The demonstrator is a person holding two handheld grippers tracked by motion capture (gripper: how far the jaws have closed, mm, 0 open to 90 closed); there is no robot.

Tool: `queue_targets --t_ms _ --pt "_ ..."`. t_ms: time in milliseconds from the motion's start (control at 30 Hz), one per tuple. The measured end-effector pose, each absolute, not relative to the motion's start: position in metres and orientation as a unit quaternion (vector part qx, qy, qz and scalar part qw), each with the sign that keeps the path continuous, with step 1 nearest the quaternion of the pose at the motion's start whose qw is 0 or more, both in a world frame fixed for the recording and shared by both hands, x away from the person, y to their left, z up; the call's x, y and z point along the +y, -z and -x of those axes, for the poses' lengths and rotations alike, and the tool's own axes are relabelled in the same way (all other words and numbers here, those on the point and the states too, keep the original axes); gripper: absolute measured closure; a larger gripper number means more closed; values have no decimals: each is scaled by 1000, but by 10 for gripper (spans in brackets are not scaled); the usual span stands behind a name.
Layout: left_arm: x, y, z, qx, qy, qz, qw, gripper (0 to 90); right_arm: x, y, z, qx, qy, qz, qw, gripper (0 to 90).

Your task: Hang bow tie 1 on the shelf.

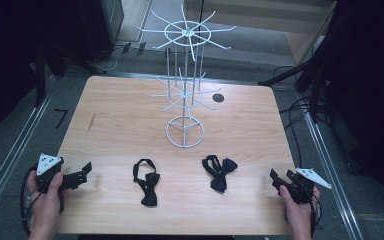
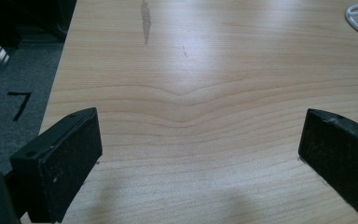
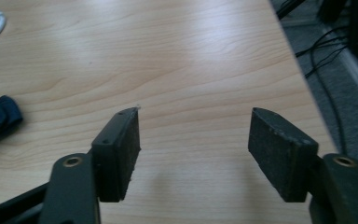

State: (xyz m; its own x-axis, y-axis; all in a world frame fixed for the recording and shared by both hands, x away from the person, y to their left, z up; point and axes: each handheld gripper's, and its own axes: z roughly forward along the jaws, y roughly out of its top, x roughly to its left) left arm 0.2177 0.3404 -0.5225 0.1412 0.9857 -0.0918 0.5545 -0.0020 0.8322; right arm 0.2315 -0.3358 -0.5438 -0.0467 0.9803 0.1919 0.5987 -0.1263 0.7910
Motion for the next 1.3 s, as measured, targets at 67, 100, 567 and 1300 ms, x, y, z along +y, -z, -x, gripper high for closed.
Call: queue_targets --t_ms 67,100,567,1300 --pt "341 523 -218 594 -279 -650 384 0 -334 544 -233 616 -386 -643 240 381" --pt "341 523 -219 595 -278 -648 385 0 -333 544 -235 618 -385 -644 234 402" --pt "341 523 -222 595 -283 -648 381 0 -296 535 -236 647 -377 -617 242 477" --pt "339 522 -221 596 -283 -649 380 0 -249 535 -235 672 -386 -596 211 489"
